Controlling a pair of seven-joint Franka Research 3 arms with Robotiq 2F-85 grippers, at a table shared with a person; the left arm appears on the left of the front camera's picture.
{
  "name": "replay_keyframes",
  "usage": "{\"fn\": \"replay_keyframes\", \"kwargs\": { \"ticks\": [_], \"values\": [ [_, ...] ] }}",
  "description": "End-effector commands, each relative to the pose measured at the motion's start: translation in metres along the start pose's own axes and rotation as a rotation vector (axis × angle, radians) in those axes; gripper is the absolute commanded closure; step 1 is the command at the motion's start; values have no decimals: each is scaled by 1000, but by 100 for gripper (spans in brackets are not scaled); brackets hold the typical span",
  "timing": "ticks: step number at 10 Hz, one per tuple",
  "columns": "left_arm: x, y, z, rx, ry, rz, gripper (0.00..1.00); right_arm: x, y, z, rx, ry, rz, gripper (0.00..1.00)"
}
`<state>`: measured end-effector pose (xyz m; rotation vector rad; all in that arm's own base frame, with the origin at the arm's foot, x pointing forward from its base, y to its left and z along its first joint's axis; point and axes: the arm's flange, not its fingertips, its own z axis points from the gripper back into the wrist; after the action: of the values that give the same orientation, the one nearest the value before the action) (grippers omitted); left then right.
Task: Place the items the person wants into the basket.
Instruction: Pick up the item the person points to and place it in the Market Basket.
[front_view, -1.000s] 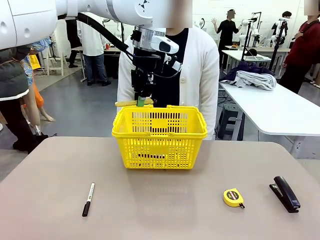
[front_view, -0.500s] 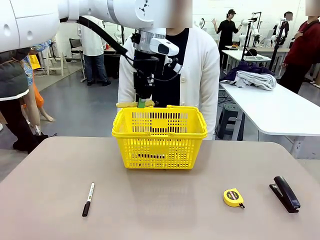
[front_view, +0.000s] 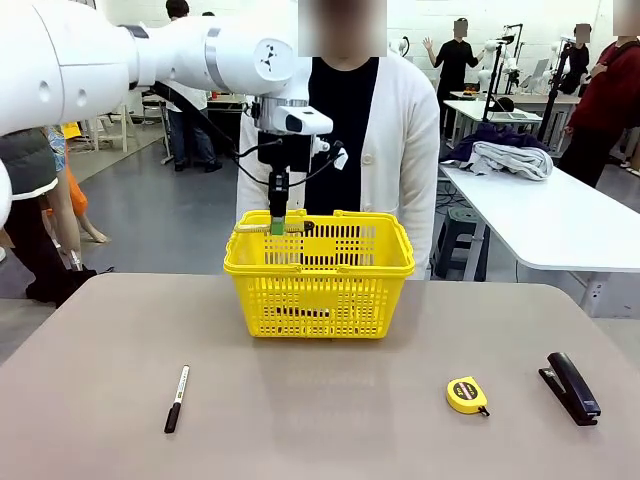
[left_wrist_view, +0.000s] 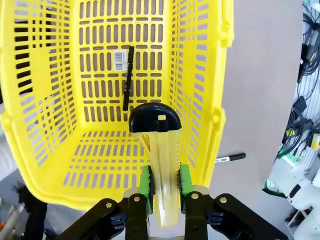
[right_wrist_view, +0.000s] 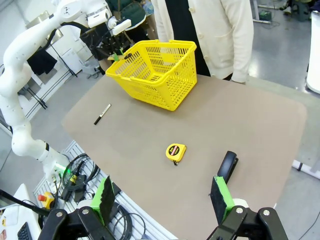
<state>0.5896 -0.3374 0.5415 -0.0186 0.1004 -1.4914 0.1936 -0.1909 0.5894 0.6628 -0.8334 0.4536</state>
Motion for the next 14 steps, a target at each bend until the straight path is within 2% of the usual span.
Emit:
{"fn": "replay_keyframes", "kwargs": {
  "ticks": [1,2,7,13,14],
  "values": [
    [12,16,-13,-17,-31,-21,73,0,0,-2,20,-16,11,0],
    [19,28,-23,-35,-55,-26,73,0,0,-2,20,-16,11,0],
    [56,60,-64,-119,-37,-35,73,0,0,-2,20,-16,11,0],
    [68,71,-88,-151,-10,-8,73,0,0,-2,20,-16,11,0],
    [68,70,-87,-143,-9,-11,26,0,0,-2,20,-16,11,0]
  ]
}}
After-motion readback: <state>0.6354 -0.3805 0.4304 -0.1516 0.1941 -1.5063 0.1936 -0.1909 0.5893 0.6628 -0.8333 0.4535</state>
